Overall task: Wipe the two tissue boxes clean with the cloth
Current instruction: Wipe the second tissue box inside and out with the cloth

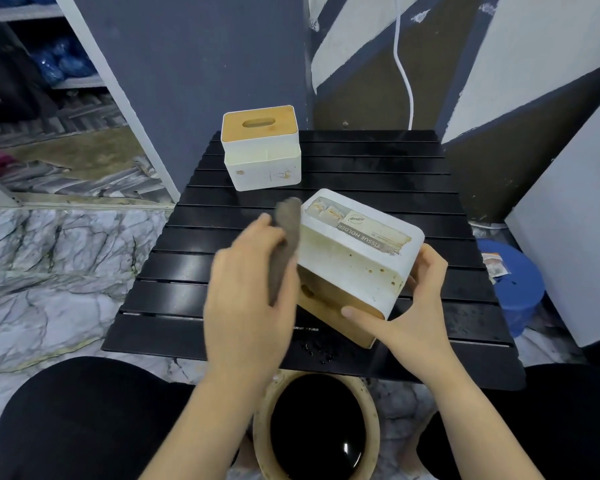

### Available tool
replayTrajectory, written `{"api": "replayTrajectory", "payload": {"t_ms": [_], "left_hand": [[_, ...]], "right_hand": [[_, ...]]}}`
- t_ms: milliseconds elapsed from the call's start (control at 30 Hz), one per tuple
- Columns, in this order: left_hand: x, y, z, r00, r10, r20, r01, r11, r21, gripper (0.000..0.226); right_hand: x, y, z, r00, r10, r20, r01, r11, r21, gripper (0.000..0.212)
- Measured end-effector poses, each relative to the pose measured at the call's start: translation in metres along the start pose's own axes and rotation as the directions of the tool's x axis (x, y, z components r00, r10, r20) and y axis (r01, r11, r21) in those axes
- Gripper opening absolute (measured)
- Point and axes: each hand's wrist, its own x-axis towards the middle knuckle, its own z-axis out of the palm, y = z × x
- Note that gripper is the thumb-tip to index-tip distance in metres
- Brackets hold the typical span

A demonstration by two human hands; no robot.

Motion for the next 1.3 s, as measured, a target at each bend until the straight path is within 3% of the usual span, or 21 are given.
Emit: {"api": "replayTrajectory", "payload": {"t_ms": [67, 100, 333, 500, 600, 800, 1000, 1300], "left_hand": [[-0.013, -0.006, 0.021, 0.981, 0.186, 0.05, -0.192, 0.972, 0.138, 0.025], [-0.018, -0.007, 0.028, 0.976, 0.2, 0.089, -0.212, 0.965, 0.152, 0.026], [-0.007, -0.003, 0.021, 0.924, 0.164, 0.344, -0.24, 0.952, 0.191, 0.069], [0.034, 0.0, 0.021, 0.83, 0.146, 0.538, -0.275, 0.947, 0.168, 0.064], [0.046, 0.001, 0.026, 0.771, 0.149, 0.619, -0.298, 0.944, 0.144, 0.073], [0.035, -0.002, 0.03, 0.817, 0.132, 0.561, -0.235, 0.965, 0.114, 0.066], [0.029, -0.014, 0.016, 0.808, 0.183, 0.56, -0.263, 0.963, 0.064, 0.046], [0.0, -0.027, 0.0, 0.881, 0.224, 0.416, -0.302, 0.944, 0.132, 0.047]], "right_hand": [[-0.001, 0.001, 0.001, 1.0, -0.01, -0.017, 0.01, 1.0, 0.008, 0.112], [-0.001, 0.0, 0.002, 1.0, -0.016, -0.023, 0.017, 1.0, 0.016, 0.111], [0.003, -0.007, -0.004, 1.0, -0.023, -0.001, 0.023, 0.998, 0.06, 0.109], [0.002, -0.001, -0.007, 0.998, -0.026, 0.062, 0.025, 1.0, 0.012, 0.112], [0.001, 0.004, -0.009, 0.998, -0.023, 0.061, 0.023, 1.0, -0.003, 0.112], [-0.004, 0.001, -0.007, 0.999, -0.016, 0.039, 0.016, 1.0, 0.007, 0.111], [-0.009, -0.003, -0.003, 0.999, 0.006, 0.038, -0.007, 1.0, 0.015, 0.109], [-0.015, -0.007, 0.007, 0.998, 0.02, 0.06, -0.022, 0.999, 0.038, 0.109]]}}
